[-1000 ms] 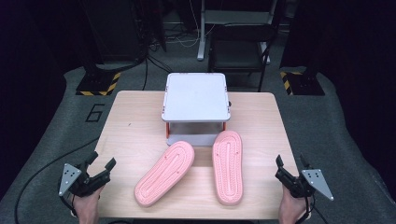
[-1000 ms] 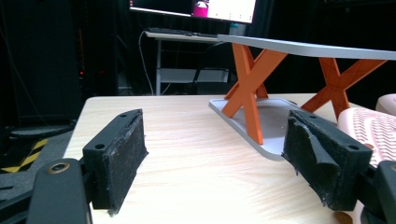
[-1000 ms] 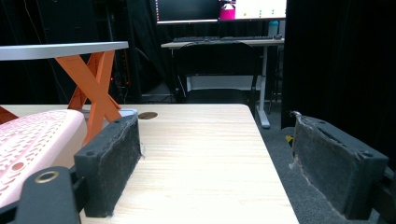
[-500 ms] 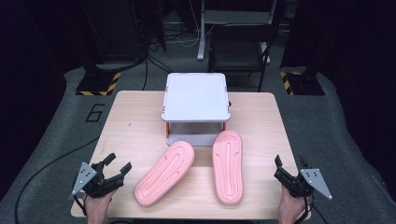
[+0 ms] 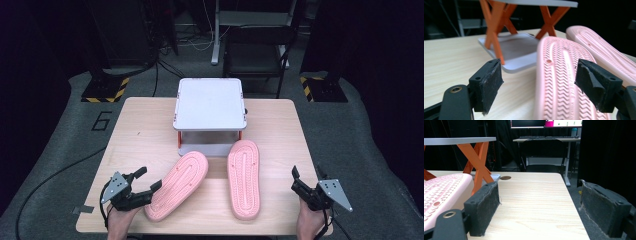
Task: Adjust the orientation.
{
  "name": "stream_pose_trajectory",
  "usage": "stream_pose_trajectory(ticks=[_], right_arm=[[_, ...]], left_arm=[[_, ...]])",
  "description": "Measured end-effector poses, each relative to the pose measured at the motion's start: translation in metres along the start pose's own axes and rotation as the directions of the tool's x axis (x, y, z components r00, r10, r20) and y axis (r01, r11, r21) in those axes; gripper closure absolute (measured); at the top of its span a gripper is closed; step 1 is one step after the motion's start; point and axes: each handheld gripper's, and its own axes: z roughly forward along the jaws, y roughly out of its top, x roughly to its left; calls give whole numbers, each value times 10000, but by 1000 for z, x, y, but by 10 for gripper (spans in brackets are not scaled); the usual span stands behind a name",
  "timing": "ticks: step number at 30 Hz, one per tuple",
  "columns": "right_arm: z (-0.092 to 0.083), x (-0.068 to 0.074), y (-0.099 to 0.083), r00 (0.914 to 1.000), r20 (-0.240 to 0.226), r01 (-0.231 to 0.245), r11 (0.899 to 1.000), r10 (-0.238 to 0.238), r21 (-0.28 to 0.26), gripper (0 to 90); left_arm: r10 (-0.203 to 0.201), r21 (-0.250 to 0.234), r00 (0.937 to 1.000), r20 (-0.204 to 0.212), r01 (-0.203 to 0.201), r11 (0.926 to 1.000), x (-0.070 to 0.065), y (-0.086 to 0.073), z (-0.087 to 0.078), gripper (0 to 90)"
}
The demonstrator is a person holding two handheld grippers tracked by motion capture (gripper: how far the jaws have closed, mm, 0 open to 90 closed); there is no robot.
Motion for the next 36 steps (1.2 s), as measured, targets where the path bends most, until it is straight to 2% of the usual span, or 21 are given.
stream_pose_trajectory(ticks=[4,6,7,8,9,11,12,13,15,16,17,18,19,22,23,26,27,30,31,33,36], right_arm=[[-1,0,1,10000,27,24,10000,-23,-78,153],[-1,0,1,10000,46,-5,9999,6,-113,153],[-1,0,1,10000,46,-5,9999,6,-113,153],[-1,0,1,10000,38,-13,9999,13,-117,153],[-1,0,1,10000,38,-13,9999,13,-117,153],[-1,-1,1,10000,35,27,9999,-27,-112,154],[-1,-1,1,10000,35,27,9999,-27,-112,154],[-2,-1,1,10000,37,24,9999,-23,-116,153],[-2,-1,1,10000,52,34,9999,-33,-119,154],[-2,0,1,10000,52,39,9999,-39,-114,154],[-2,-1,2,10000,58,69,9999,-69,-120,154],[-2,-1,2,10000,58,69,9999,-69,-120,154],[-2,-1,2,9999,81,106,9999,-105,-124,155],[-2,-1,1,9999,77,83,9999,-82,-109,155],[-1,-1,1,9999,94,116,9999,-115,-120,156],[-1,1,1,9999,39,115,9999,-115,-55,157],[-1,1,1,9999,42,143,9999,-143,-34,157],[-1,1,1,9998,34,187,9998,-187,-56,160],[-1,1,1,9998,22,209,9998,-209,3,160],[0,1,0,9998,60,191,9998,-191,12,161],[0,1,0,9997,69,231,9997,-231,39,161]], left_arm=[[183,287,9992,369,-194,9994,-5,0,4,210],[409,155,9960,791,-422,9990,-12,3,4,221],[409,155,9960,791,-422,9990,-12,3,4,226],[458,200,9904,1304,-488,9986,-18,6,3,226],[458,200,9904,1304,-488,9986,-18,6,3,229],[417,283,9803,1932,-481,9984,-26,7,6,232],[417,283,9803,1932,-481,9984,-26,7,6,232],[358,766,9774,2083,-528,9957,-29,4,11,231],[302,990,9762,2148,-525,9937,-29,1,14,228],[148,1330,9792,2023,-424,9902,-30,-3,19,218],[148,1330,9792,2023,-424,9902,-30,-3,19,208],[164,1631,9780,2081,-512,9853,-28,-4,20,208],[-57,1875,9794,2019,-329,9817,-25,-6,22,208],[-266,1953,9775,2092,-152,9806,-20,-6,22,205],[-388,1907,9794,1980,3,9816,-16,-7,23,208],[-292,1927,9831,1809,-63,9812,-12,-7,23,212],[-244,1911,9888,1473,-43,9816,-7,-7,24,211],[-440,1934,9922,1163,208,9809,0,-8,24,211],[-574,2007,9966,597,443,9787,8,-9,25,211],[-742,1972,9971,168,695,9779,16,-9,25,212],[-827,1877,9966,-34,819,9788,17,-7,22,206]])
